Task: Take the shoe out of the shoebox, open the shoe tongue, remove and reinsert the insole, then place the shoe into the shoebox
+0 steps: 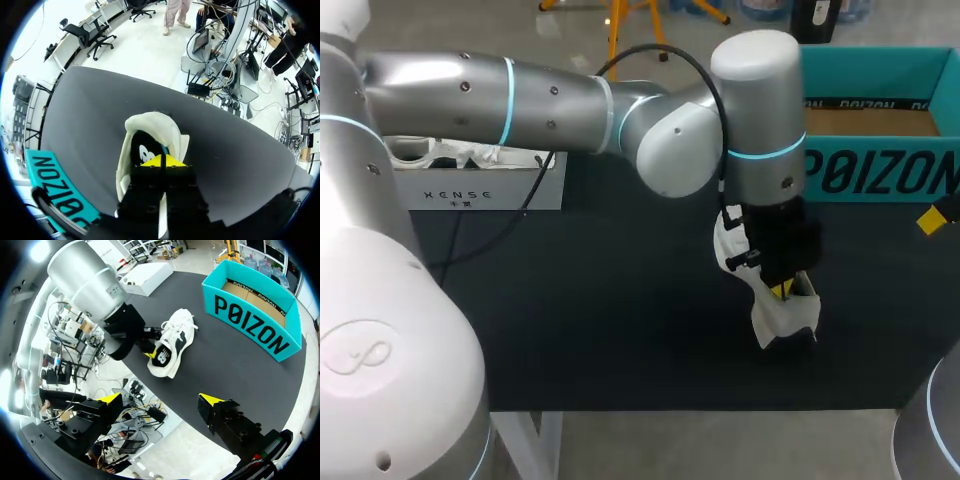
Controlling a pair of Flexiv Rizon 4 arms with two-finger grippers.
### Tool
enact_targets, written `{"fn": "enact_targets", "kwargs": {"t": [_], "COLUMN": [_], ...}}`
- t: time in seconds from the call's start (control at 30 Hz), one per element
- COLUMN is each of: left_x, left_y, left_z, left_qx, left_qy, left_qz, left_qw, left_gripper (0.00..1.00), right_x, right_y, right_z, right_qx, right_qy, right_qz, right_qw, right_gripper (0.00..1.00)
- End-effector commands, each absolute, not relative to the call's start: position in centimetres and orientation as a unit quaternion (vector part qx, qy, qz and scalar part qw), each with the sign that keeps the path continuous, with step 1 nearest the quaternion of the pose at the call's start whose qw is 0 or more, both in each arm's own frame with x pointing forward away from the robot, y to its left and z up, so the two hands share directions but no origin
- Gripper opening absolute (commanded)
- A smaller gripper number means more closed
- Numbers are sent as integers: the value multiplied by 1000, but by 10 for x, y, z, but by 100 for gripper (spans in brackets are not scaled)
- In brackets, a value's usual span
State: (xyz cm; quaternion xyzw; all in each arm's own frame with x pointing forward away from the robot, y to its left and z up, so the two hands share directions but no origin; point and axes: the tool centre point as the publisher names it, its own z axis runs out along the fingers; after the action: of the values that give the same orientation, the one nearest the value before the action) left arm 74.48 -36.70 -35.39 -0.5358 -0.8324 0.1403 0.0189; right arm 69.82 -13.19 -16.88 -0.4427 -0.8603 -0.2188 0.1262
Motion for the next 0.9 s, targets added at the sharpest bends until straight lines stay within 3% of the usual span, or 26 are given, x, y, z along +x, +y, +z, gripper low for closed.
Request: {"fn": "enact_targets", "kwargs": {"t": [0.03, 0.43, 0.9], "left_x": [747, 752, 754], "left_y": [-377, -373, -388], "left_z": [-359, -342, -402], "left_qx": [-538, -540, -550], "left_qy": [-833, -834, -826], "left_qz": [125, 114, 120], "left_qw": [33, 19, 20], "left_gripper": [0, 0, 0], "right_x": [699, 699, 699], "right_y": [-132, -132, -132], "right_z": [-169, -169, -169], "right_qx": [-443, -443, -443], "right_qy": [-861, -861, -861], "right_qz": [-217, -217, -217], "right_qw": [127, 127, 127], "right_gripper": [100, 100, 100]}}
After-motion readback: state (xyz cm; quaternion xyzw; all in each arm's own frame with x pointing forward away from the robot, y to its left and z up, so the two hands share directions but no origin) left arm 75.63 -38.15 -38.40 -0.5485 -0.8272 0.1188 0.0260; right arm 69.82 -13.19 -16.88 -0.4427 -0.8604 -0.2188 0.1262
